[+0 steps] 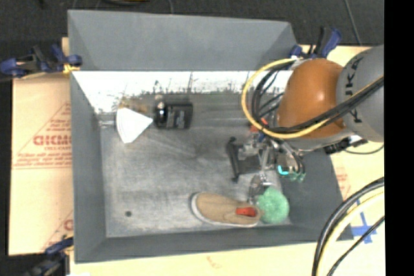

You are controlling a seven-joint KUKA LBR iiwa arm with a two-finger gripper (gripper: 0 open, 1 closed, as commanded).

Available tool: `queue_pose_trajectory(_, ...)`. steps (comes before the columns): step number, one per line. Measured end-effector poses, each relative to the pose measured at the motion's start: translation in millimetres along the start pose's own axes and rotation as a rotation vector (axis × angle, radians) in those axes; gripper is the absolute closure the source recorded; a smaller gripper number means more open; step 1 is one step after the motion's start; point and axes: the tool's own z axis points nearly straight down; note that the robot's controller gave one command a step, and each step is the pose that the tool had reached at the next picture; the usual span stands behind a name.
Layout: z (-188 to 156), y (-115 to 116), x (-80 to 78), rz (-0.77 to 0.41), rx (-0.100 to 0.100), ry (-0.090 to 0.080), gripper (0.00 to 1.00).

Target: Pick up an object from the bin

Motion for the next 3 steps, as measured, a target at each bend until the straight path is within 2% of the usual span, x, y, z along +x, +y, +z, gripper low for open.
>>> queue_pose_trajectory(1, -3.7, 0.1, -1.8, -0.001, 0.001, -0.007, 0.00)
queue_pose_trajectory(2, 59.3, -6.2, -100.9, 0.114, -0.002, -0.010, 1.00)
queue_pose_trajectory(3, 59.3, -6.1, -100.9, 0.113, -0.002, -0.010, 1.00)
